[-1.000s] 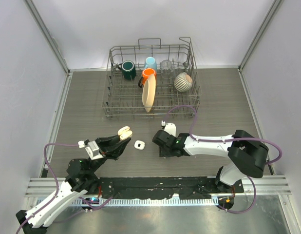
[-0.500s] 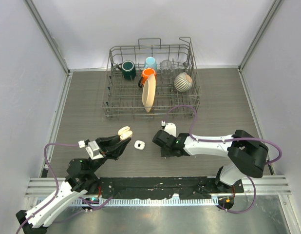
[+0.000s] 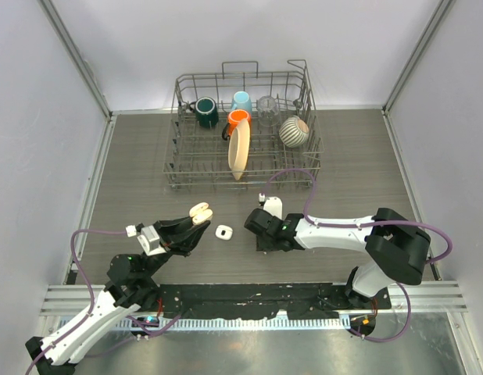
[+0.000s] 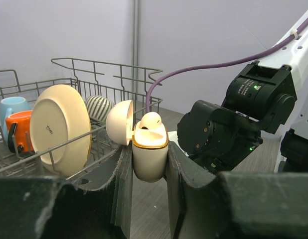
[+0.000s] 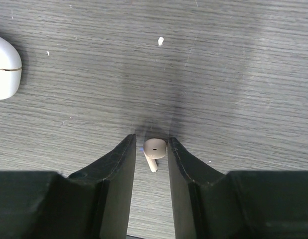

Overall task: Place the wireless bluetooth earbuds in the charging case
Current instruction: Pick up the earbud from the center of the board.

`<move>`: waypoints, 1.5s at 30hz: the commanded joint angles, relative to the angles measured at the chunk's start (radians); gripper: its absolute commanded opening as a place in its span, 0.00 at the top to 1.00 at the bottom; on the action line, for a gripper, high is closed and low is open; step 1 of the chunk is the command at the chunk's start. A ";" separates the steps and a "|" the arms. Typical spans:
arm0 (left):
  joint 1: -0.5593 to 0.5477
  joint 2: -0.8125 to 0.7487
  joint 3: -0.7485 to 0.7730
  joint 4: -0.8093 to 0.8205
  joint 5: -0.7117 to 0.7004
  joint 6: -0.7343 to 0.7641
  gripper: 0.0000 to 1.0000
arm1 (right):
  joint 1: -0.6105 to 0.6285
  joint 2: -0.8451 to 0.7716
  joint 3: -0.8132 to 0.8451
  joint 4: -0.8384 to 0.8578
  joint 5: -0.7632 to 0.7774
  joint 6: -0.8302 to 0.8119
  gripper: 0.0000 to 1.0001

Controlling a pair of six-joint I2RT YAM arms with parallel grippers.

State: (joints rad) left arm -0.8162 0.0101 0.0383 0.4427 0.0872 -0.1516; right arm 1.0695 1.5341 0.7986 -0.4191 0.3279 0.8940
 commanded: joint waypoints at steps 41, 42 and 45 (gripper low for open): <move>0.000 -0.052 -0.074 0.013 -0.021 0.010 1.00 | 0.006 -0.014 -0.026 -0.030 0.025 0.056 0.68; 0.000 -0.053 -0.074 0.013 -0.021 0.009 1.00 | 0.006 -0.014 -0.025 -0.030 0.025 0.056 0.68; 0.000 -0.052 -0.074 0.011 -0.024 0.011 1.00 | 0.006 -0.015 -0.029 -0.030 0.023 0.057 0.70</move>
State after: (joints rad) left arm -0.8162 0.0101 0.0383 0.4351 0.0784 -0.1493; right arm 1.0714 1.5162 0.7830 -0.4374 0.3431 0.9440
